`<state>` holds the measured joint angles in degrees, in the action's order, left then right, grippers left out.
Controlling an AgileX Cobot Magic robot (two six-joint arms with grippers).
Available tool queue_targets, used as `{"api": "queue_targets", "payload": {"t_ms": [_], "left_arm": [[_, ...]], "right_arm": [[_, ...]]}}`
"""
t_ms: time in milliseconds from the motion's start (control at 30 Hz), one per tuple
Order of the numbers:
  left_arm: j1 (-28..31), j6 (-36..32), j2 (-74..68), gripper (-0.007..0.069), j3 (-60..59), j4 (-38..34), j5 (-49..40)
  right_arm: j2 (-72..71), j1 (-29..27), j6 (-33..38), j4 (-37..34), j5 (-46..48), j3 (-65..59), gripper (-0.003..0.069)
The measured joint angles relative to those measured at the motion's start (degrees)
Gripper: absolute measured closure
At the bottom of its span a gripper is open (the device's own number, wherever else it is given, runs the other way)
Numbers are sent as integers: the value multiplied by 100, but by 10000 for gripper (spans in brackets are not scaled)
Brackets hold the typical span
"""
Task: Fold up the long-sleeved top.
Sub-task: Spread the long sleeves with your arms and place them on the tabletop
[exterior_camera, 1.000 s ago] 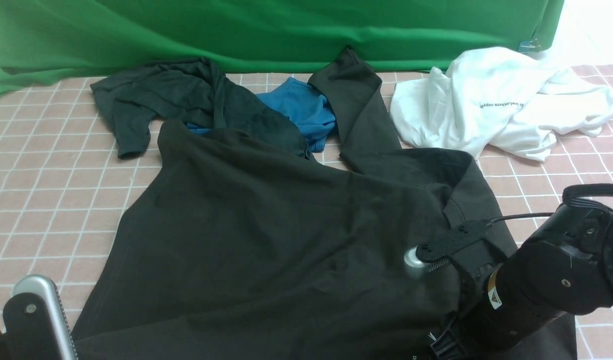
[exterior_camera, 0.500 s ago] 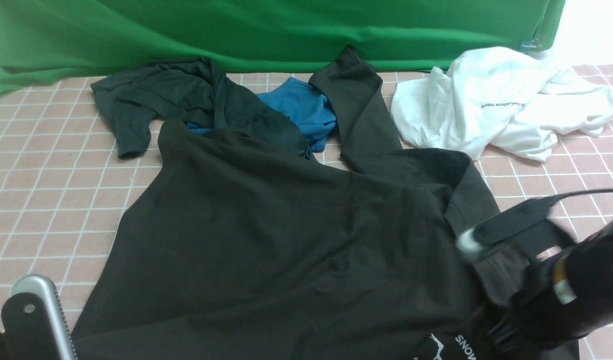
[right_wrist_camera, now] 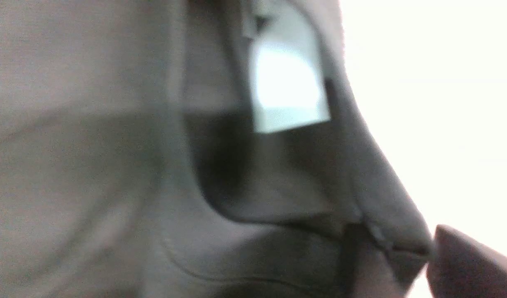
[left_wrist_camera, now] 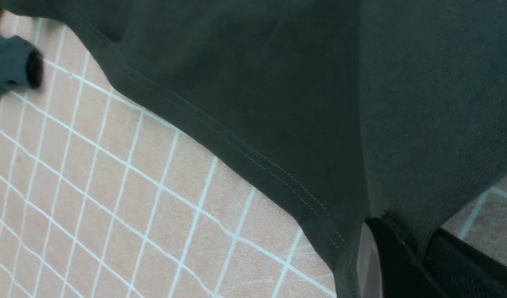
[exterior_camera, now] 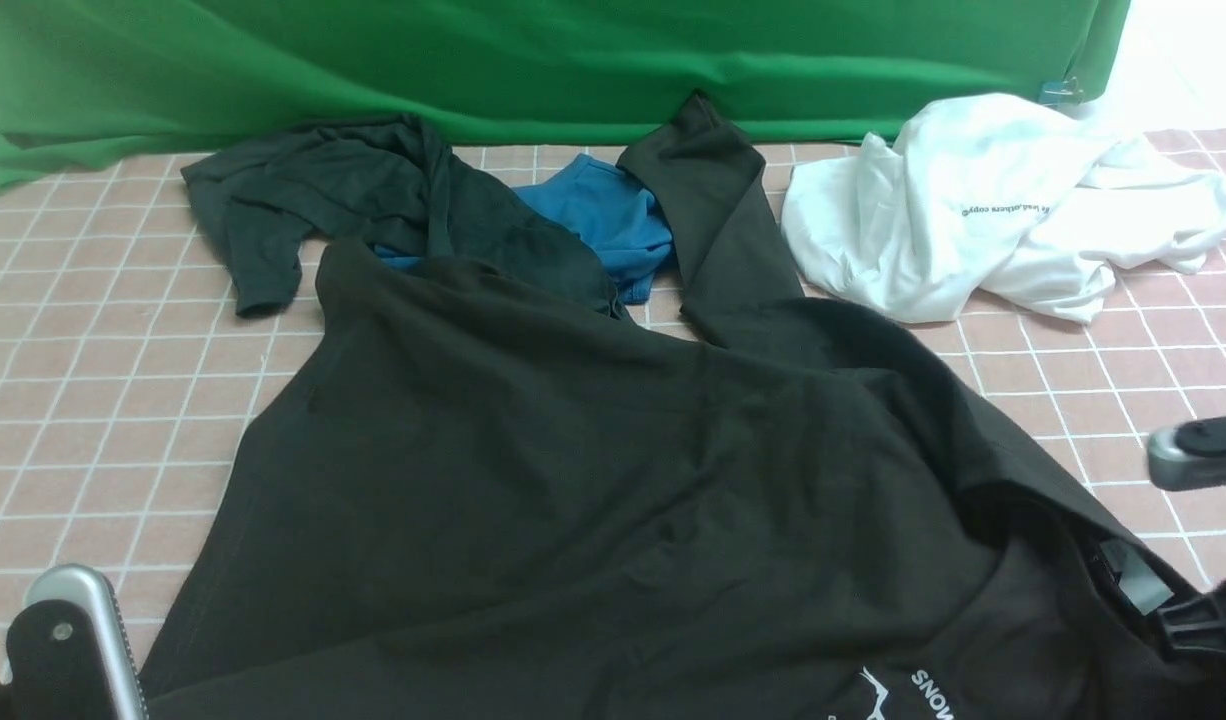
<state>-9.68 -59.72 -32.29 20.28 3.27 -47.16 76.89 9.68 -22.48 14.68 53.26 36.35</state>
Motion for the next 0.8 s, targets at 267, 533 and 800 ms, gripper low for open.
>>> {"api": "queue_targets", "payload": {"t_ms": [267, 533, 800], "left_arm": [[0, 0, 2, 589, 0, 0, -34], [0, 0, 2, 589, 0, 0, -34], [0, 0, 2, 589, 0, -12, -34]], "right_arm": [[-71, 213, 408, -348, 654, 953, 248], [118, 1663, 1029, -645, -1277, 1881, 562], [1902, 1364, 1547, -758, -1952, 2023, 629]]}}
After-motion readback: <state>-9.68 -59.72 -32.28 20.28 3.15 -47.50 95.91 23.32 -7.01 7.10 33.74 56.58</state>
